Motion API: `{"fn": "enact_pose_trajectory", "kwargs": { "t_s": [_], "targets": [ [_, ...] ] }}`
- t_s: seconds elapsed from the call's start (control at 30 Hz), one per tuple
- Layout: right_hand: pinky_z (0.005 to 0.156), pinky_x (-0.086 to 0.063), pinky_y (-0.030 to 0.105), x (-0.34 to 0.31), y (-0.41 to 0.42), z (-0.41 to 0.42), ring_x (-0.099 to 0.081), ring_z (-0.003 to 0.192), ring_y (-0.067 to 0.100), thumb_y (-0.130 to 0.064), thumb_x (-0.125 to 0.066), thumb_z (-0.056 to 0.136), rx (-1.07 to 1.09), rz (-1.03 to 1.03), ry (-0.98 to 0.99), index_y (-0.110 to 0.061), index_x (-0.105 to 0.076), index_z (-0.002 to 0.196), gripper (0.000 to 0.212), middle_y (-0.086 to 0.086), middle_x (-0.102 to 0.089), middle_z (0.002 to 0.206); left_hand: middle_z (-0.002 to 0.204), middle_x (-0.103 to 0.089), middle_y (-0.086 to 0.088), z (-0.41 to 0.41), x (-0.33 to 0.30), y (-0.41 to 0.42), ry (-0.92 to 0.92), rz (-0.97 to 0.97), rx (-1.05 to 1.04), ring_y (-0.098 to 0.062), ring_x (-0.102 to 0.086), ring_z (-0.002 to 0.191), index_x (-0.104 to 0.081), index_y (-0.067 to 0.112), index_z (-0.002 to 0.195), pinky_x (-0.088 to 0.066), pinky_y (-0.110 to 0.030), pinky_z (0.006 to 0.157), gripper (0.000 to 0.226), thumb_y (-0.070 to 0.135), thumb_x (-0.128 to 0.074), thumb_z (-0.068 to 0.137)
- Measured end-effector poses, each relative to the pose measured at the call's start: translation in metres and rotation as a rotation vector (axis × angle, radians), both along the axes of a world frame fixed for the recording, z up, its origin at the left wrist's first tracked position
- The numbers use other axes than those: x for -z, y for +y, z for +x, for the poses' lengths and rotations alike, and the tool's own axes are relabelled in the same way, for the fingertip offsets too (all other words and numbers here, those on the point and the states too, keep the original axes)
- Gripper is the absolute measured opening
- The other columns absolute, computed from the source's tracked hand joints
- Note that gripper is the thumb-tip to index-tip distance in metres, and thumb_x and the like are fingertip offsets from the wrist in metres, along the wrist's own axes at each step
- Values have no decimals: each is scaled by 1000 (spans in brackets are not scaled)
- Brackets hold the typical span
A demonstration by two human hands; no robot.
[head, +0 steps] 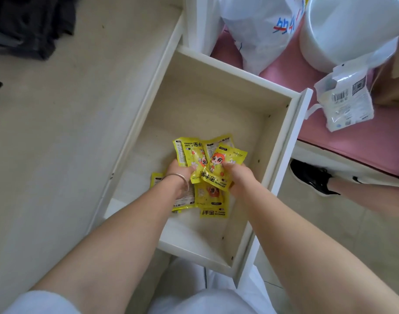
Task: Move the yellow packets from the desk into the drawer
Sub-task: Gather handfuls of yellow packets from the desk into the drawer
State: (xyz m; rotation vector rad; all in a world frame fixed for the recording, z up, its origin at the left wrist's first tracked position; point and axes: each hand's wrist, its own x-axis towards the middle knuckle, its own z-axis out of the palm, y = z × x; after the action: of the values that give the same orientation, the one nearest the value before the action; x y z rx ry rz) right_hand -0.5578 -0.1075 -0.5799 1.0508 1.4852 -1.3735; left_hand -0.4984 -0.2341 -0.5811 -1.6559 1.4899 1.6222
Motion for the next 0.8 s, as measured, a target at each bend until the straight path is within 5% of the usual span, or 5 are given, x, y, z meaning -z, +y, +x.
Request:
{"fn": "enact_pose_trajectory", "kwargs": {
  "t_s": [0.33,0.47,0.63,0.7,0.8],
  "targets": [
    [108,-42,37,-11,0,5,-48,130,29,1,-48,94,81,-48,85,-24,-9,152,75,12,-36,151,111,-57,-5,9,-12,-11,110,51,-19,-23,-55,102,-45,11,134,-46,-40,102,47,-9,-46,91],
    [104,-46,38,-24,-5,13,-50,126,27,-5,-58,90,-4,6,110,-27,-12,152,79,8,-37,151,143,-45,-3,19,-26,-15,129,6,-16,-25,-47,129,-34,12,142,-38,-43,110,58,-1,-54,90],
    [80,-50,32,-64,-20,22,-57,101,20,-14,-55,91,-247,41,252,-18,-38,140,52,8,-55,129,116,-62,-7,38,-62,-18,168,-9,-152,-19,-60,99,-52,13,129,-52,-33,81,40,7,-54,90],
    [66,-46,27,-88,-34,28,-60,87,18,-17,-53,92,-289,-70,341,-19,-47,128,36,4,-63,107,86,-62,-3,46,-85,-19,231,-42,-180,-13,-55,72,-58,11,120,-45,-25,62,30,9,-54,90],
    [55,-39,24,-124,-59,47,-56,65,13,-18,-50,93,-342,-212,383,-16,-55,101,10,0,-61,79,82,-60,-3,65,-121,-20,316,-173,-192,-9,-48,60,-64,11,109,-40,-19,54,21,11,-57,88]
  ]
}}
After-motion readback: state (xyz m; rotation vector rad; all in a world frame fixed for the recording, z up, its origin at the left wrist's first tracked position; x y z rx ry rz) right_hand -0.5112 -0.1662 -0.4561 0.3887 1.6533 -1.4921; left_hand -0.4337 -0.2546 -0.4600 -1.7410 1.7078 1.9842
